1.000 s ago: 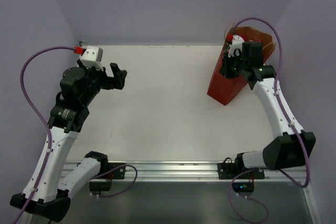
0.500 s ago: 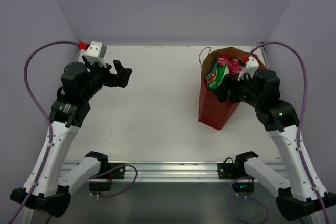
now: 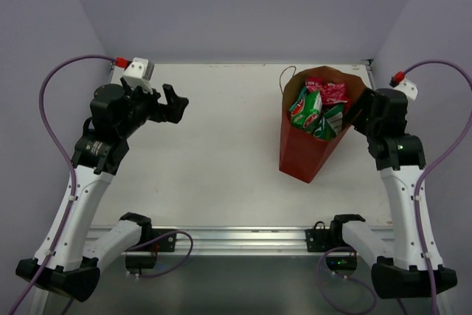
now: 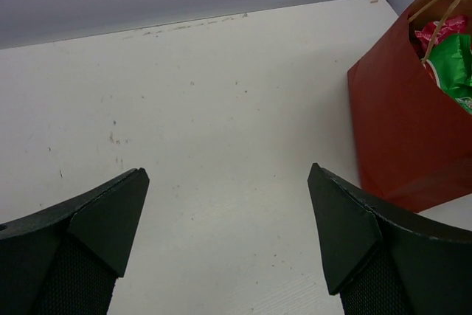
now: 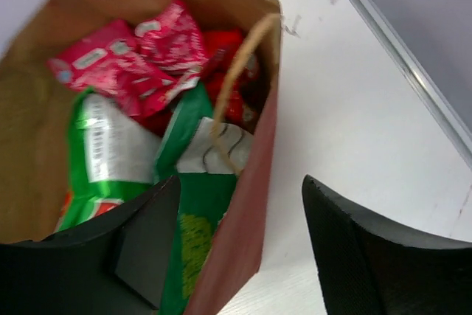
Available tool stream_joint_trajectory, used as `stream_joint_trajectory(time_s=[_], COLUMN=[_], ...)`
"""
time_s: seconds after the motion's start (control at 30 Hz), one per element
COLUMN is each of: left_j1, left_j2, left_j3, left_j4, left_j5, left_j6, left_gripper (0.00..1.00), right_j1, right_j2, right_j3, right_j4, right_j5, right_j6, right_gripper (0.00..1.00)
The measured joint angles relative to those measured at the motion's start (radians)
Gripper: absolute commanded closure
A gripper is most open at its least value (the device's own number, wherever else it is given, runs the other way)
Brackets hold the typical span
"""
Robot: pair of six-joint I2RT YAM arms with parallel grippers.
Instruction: Take the snacks out of the paper bag
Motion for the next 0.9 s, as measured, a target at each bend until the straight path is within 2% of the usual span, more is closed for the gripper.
stream_joint_trajectory(time_s=[0.1, 0.23, 0.37, 0.57, 0.6, 0.73, 0.9], left_j1=[0.000, 0.000, 0.000, -0.006, -0.013, -0.094, -0.280], left_j2=[0.000, 0.003, 0.026, 0.069, 0.077, 0.129, 0.244], left_j3=[0.000, 0.000, 0.017, 0.051, 0.055, 0.087, 0.179], left_j4=[-0.002, -0.003, -0.035, -0.070, -0.071, -0.084, -0.084], left_j5=[0.009, 0.020, 0.026, 0.035, 0.037, 0.013, -0.044], left_j6=[0.000, 0.000, 0.001, -0.019, -0.024, -0.058, -0.120], left_gripper=[0.00, 0.00, 0.00, 0.00, 0.00, 0.00, 0.00], right_j1=[-0.077, -0.122, -0.142, -0.150, -0.150, -0.150, -0.146], right_j2=[0.054, 0.108, 0.161, 0.201, 0.209, 0.235, 0.241], right_j3=[-0.066, -0.103, -0.103, -0.103, -0.101, -0.092, -0.057], right_j4=[0.017, 0.048, 0.098, 0.149, 0.154, 0.160, 0.159], right_j5=[-0.039, -0.093, -0.114, -0.090, -0.089, -0.100, -0.198], right_j6=[0.020, 0.043, 0.056, 0.047, 0.040, 0.000, -0.105], right_gripper=[0.37, 0.41, 0.58, 0.78, 0.87, 1.00, 1.00])
